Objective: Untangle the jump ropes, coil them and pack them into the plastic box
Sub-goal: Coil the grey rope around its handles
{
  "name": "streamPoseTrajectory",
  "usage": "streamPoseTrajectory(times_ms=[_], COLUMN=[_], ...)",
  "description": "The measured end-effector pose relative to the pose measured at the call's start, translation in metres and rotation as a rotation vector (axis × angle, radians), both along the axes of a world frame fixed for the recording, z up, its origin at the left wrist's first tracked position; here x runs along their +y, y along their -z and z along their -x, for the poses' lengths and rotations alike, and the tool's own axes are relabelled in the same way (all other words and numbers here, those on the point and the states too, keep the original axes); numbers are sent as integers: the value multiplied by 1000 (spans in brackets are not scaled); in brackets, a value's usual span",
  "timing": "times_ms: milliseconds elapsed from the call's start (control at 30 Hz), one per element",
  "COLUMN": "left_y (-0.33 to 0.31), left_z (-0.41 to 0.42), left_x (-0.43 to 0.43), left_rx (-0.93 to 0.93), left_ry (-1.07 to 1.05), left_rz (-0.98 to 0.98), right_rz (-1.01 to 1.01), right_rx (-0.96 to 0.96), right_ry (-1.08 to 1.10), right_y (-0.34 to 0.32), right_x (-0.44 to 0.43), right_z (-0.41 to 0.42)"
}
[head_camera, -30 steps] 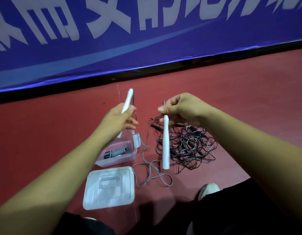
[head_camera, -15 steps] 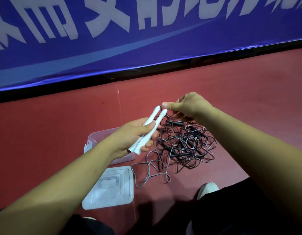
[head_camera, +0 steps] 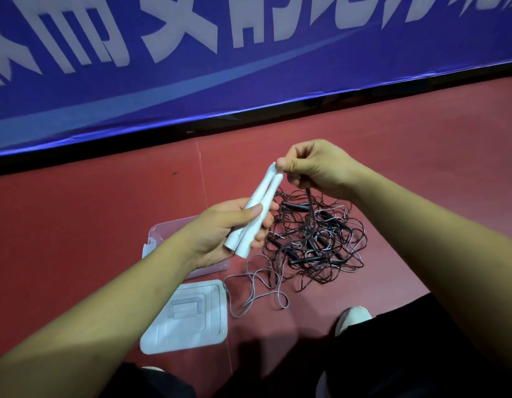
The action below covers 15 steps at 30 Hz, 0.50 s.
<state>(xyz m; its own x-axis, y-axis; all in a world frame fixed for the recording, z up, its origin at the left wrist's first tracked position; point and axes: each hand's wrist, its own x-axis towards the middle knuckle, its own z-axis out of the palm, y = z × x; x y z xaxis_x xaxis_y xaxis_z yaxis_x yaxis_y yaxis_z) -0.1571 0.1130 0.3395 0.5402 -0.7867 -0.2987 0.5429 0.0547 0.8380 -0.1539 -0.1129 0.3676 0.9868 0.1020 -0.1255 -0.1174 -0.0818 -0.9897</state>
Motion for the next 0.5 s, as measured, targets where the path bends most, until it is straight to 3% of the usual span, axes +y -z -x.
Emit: streamPoseTrajectory(times_ms=[300,500], left_y=[-3,0], left_z=[9,10], left_x=[-6,-9], left_rx=[6,-18], left_ry=[48,-5], left_rz=[-8,-155], right_rz=[-13,47], right_rx=[-80,-109], right_ry=[85,77], right_y=[-2,2], right_x=[-11,-11], right_z=[-5,-5])
